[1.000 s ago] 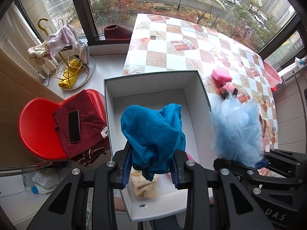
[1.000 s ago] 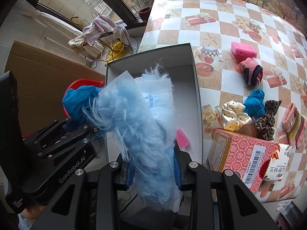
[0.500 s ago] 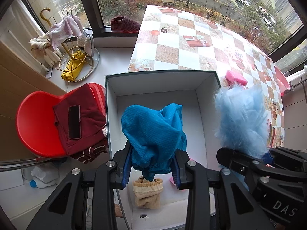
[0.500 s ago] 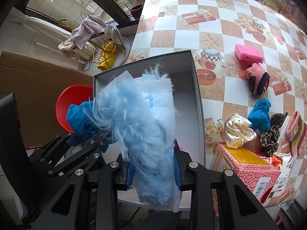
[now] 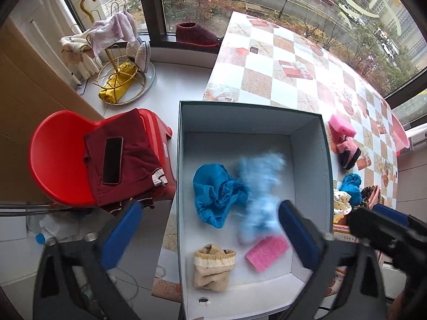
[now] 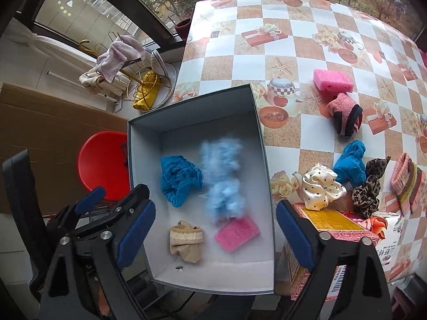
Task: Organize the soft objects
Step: 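Move both tools away from the box toward the remaining soft items, then reach the left tool to the pink sponge while the right tool reaches the striped glove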
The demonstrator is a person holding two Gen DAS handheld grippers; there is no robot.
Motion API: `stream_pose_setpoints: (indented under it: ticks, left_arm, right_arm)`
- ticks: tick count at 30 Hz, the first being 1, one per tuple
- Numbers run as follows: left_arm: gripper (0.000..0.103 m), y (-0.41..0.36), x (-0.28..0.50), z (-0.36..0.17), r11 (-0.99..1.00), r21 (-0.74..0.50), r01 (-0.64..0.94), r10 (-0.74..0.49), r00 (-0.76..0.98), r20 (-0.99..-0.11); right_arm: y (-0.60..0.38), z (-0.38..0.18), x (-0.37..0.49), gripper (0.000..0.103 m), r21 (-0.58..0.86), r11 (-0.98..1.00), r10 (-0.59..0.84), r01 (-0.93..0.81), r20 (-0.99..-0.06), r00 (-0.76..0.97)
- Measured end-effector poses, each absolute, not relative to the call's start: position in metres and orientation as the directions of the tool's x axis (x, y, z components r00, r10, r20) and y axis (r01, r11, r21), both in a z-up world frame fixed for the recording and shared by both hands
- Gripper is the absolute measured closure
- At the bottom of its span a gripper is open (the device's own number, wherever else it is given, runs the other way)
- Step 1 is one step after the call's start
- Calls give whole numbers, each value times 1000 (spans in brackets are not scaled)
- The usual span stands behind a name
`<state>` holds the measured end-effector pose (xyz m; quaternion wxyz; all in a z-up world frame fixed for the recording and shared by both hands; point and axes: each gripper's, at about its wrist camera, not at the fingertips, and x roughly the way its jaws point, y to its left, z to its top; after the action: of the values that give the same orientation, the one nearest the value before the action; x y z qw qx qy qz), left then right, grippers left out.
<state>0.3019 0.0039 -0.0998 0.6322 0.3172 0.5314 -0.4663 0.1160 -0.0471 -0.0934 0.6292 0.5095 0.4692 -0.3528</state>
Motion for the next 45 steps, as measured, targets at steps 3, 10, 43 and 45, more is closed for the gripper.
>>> stream_pose_setpoints:
  ticks: [3, 10, 43, 45]
  left_arm:
    - [0, 6, 297, -96, 355, -101, 929, -257, -6, -967]
    - [0, 7, 280, -88, 311, -101, 945, -268, -14, -963]
    - [0, -8, 204, -68, 141, -127, 982, -242, -90, -966]
    - [0, -15, 195, -68, 123, -124, 985, -236, -93, -967]
  right_arm:
    - [-49, -86, 111, 0, 327, 215, 14, 920, -943, 332]
    - [-44, -71, 112, 0, 339, 233, 2, 912, -938, 348]
    - [-20, -15, -36, 0, 480, -34, -151, 877, -870, 470]
    - [-20, -21, -63, 0, 458, -88, -162, 884, -883, 441]
